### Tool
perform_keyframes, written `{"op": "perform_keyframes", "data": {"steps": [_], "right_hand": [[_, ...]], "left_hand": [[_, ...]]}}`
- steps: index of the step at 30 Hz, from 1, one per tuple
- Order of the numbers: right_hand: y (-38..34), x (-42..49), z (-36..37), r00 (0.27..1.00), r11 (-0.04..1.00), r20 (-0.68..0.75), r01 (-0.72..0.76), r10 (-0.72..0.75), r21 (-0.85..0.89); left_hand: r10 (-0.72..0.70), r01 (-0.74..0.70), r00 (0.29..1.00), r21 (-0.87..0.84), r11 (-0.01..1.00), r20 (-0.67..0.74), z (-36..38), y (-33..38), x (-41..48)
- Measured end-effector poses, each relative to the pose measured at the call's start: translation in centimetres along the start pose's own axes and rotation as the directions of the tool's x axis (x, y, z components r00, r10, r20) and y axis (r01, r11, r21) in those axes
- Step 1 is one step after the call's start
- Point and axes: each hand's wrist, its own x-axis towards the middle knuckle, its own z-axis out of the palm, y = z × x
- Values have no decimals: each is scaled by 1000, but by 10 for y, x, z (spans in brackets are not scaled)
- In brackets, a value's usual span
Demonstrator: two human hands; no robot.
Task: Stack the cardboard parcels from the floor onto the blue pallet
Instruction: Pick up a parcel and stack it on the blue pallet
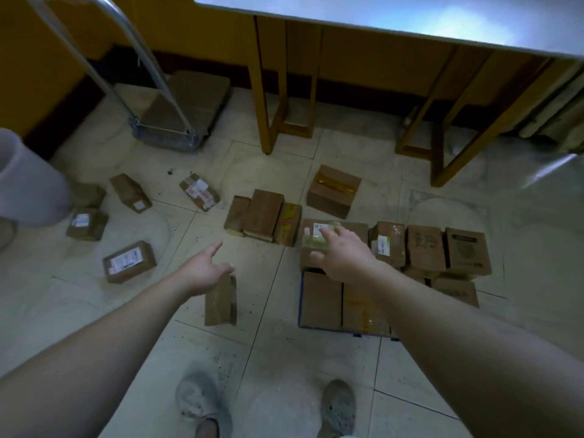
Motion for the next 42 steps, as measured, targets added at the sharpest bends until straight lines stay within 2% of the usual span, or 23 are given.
{"op": "perform_keyframes", "data": {"steps": [7,10,13,17,23,28,31,33,36,38,42], "right_hand": [[-116,53,66,991,995,102,-93,90,24],[-166,87,114,977,982,130,-176,167,64],[-200,124,177,966,970,171,-216,195,110],[-208,178,273,948,963,235,-246,216,106],[-170,276,416,919,966,332,-249,212,74],[-141,348,522,874,913,418,-355,248,200],[-132,371,568,834,850,472,-448,286,276],[-129,376,583,828,787,494,-483,267,384],[-132,364,570,846,718,484,-479,224,505],[-137,347,543,865,679,447,-469,226,565],[-166,297,458,921,652,328,-381,208,656]], "left_hand": [[39,-39,996,3,999,77,-59,-111,76],[49,-52,992,26,998,117,-76,-172,122],[2,-2,985,0,1000,171,-71,-232,166],[-105,122,971,-65,990,214,-23,-296,227],[-186,234,952,-184,955,245,104,-373,328],[-283,366,915,-300,881,287,198,-404,408],[-288,420,881,-338,842,376,238,-408,432],[-259,405,887,-374,834,382,250,-408,438],[-233,351,923,-427,833,305,239,-404,432],[-178,297,941,-453,841,287,215,-395,415],[-88,241,955,-570,786,283,143,-356,360]]}}
